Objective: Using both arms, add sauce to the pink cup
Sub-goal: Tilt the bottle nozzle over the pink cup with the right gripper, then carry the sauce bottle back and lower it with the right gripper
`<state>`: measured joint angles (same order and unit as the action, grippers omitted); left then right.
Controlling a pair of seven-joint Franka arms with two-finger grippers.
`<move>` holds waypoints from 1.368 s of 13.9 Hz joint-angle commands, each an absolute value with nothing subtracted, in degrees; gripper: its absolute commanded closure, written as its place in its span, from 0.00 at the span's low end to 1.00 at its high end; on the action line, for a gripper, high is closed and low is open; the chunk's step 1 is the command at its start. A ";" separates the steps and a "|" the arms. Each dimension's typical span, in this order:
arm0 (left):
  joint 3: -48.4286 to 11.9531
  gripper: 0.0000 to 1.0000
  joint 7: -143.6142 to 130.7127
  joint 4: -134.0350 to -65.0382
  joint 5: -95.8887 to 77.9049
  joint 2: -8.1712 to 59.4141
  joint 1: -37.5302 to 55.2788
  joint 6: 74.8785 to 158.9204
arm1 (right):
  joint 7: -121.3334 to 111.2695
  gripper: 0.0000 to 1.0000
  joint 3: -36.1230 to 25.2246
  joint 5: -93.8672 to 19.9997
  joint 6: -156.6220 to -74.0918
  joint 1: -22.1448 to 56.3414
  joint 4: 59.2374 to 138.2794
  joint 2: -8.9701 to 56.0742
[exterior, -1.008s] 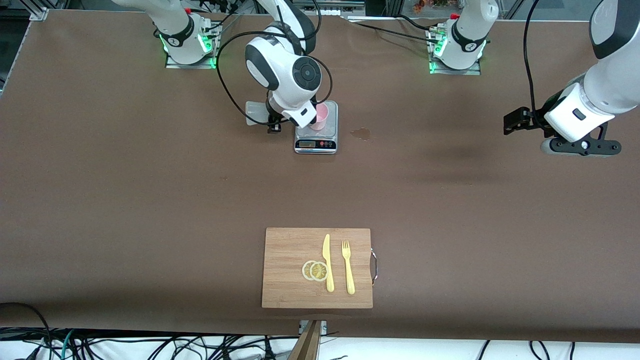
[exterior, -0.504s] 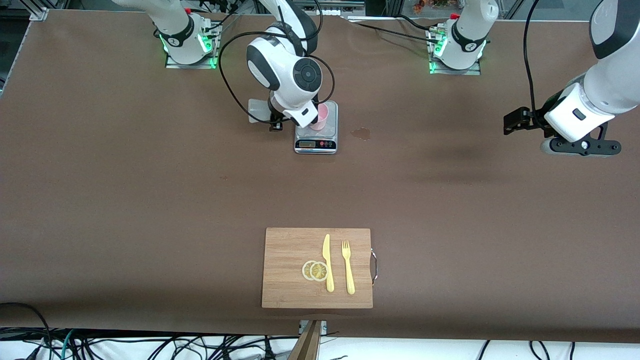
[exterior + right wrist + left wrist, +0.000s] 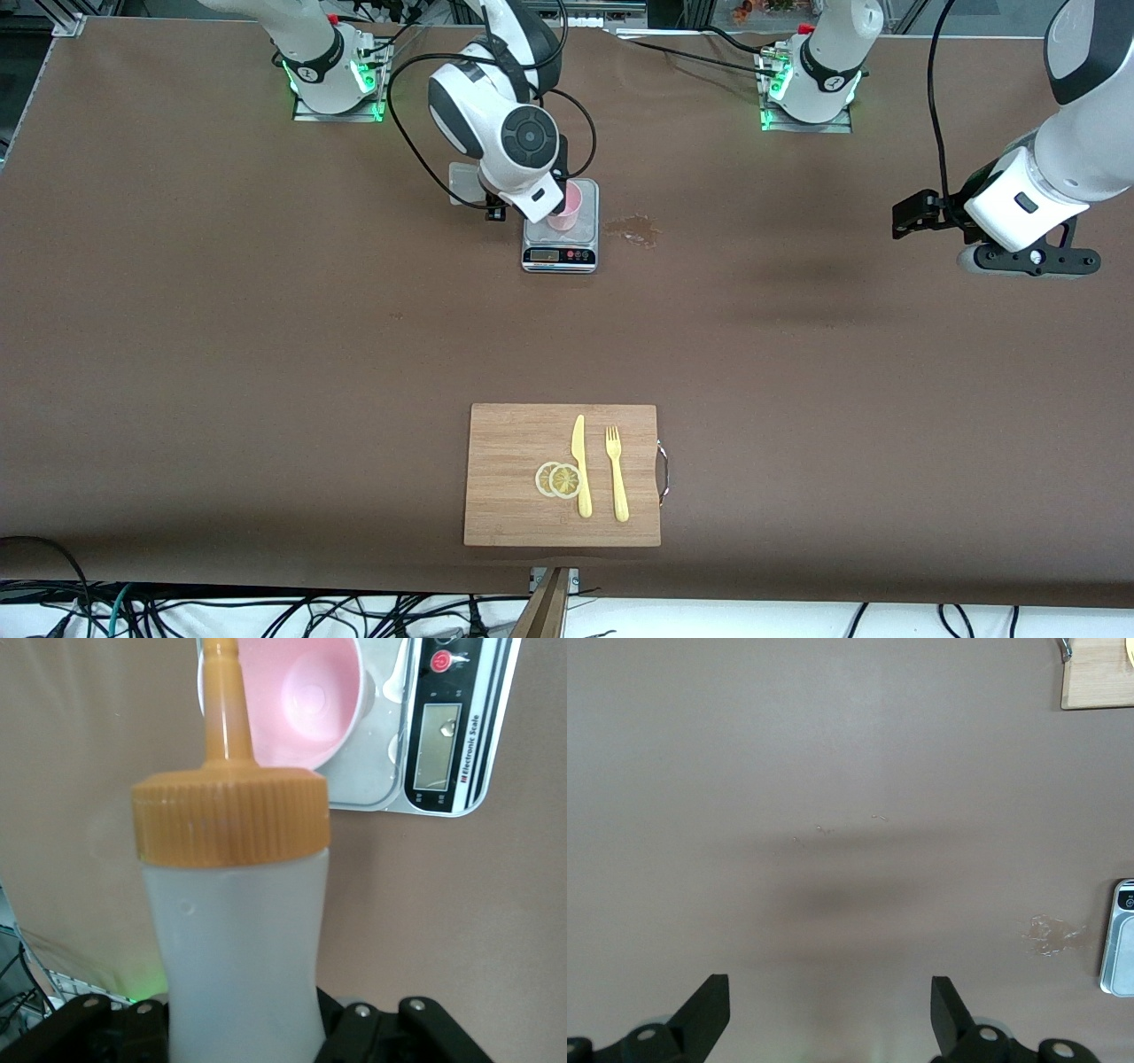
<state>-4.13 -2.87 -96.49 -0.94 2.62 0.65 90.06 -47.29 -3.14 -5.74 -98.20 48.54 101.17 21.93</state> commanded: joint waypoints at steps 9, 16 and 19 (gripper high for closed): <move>-4.04 0.00 -1.76 -94.92 -2.11 3.16 0.53 88.86 | -58.78 0.96 -2.90 -20.11 -93.96 34.82 105.02 12.49; -4.13 0.00 -1.76 -94.92 -2.11 3.16 0.53 88.86 | -68.19 0.96 -2.81 -32.15 -93.87 23.84 107.13 9.24; -4.13 0.00 -1.76 -94.92 -2.11 3.16 0.53 88.86 | -72.85 0.96 -2.90 -37.34 -91.25 18.21 107.67 8.18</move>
